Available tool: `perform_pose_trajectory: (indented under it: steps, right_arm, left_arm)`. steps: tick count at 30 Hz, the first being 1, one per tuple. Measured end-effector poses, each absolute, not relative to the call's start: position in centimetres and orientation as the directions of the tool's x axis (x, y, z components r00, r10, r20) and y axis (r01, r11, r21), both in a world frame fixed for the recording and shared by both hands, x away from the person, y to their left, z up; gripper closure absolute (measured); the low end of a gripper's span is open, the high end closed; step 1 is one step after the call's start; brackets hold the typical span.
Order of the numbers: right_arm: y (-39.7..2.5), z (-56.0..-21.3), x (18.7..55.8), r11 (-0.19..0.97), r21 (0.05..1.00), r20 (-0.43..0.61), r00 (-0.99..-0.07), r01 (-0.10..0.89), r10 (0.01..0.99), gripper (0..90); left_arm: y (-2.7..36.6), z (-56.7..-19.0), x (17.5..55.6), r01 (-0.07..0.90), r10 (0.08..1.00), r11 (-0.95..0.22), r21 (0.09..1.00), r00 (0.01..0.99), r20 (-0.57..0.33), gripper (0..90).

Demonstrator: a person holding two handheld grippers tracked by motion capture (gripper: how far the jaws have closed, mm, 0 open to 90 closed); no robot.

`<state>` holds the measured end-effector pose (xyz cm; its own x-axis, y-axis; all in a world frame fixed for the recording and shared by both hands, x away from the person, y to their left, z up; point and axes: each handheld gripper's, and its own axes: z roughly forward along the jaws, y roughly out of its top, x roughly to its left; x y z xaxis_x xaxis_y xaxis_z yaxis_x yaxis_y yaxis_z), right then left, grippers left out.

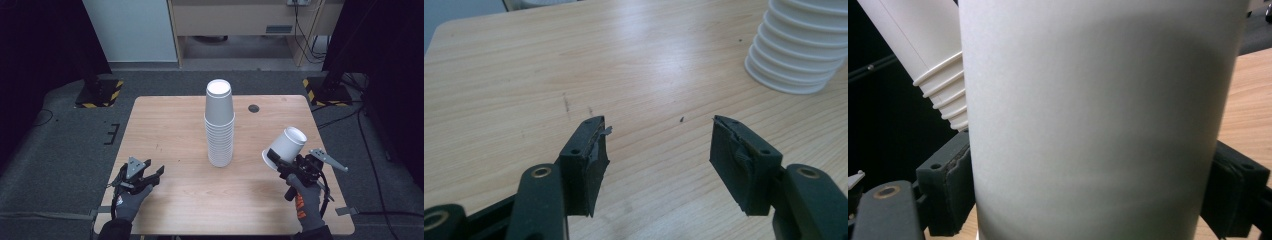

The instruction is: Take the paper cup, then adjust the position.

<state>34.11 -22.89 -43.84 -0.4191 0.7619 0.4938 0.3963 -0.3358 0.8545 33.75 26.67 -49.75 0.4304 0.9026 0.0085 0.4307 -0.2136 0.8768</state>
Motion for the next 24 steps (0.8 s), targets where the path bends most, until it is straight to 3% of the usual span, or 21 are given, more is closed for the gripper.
perform_pose_trajectory:
  steps: [24]
  right_arm:
    - [-23.3, -45.3, 33.9, -0.491, 0.757, 0.641, -0.340, 0.432, 0.688, 13.2]
  left_arm:
    - [22.5, -47.6, 32.9, 0.261, 0.838, -0.169, 0.950, 0.546, -0.001, 35.9]
